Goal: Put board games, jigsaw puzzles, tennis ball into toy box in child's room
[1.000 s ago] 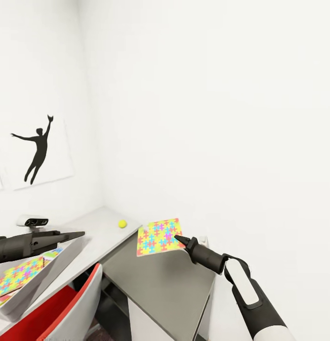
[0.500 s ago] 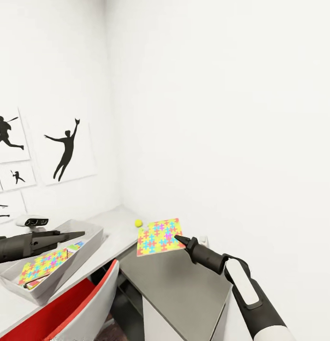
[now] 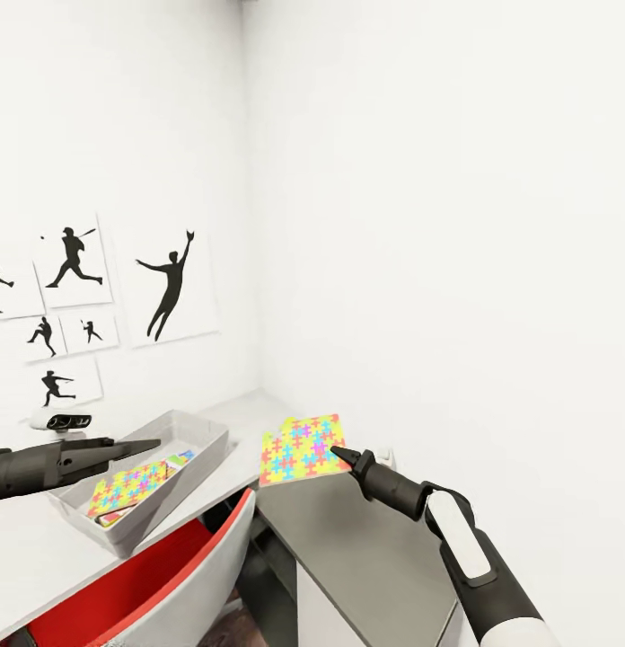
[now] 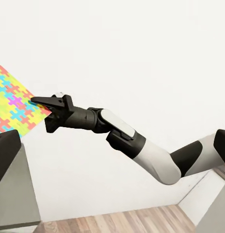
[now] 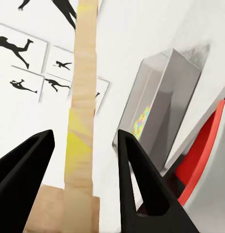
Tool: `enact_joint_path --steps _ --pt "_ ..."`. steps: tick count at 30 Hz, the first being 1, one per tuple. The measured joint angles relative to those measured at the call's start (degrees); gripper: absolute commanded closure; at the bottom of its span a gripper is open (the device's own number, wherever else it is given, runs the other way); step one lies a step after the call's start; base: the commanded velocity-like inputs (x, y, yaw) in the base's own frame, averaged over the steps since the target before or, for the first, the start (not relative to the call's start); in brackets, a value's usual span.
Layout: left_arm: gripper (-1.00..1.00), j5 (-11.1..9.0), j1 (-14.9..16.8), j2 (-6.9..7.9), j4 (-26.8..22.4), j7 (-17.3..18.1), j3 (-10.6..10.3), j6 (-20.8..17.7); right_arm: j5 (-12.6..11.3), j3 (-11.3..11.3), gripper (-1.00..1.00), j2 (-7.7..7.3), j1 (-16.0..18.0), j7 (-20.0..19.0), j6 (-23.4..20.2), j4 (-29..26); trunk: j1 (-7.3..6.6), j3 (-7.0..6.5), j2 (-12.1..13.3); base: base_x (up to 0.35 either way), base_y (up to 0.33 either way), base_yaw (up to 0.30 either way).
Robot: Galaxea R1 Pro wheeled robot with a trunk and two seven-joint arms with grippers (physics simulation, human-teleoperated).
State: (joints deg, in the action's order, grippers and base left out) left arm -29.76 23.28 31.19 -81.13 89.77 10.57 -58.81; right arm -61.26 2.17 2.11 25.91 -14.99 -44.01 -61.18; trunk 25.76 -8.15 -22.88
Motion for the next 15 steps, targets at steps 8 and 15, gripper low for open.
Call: enact_joint_path --steps 8,15 --pt "-1.0 0.0 0.0 0.0 0.0 0.0 0.0 0.0 0.0 0.0 1.0 -0.01 0.0 0.0 0.0 0.0 0.0 -0.4 0.0 0.0 0.0 0.242" --pt "-1.0 -0.03 -0.01 0.0 0.0 0.0 0.0 0.0 0.0 0.0 1.0 -0.01 0.0 0.0 0.0 0.0 0.0 -0.76 0.0 0.0 0.0 0.242"
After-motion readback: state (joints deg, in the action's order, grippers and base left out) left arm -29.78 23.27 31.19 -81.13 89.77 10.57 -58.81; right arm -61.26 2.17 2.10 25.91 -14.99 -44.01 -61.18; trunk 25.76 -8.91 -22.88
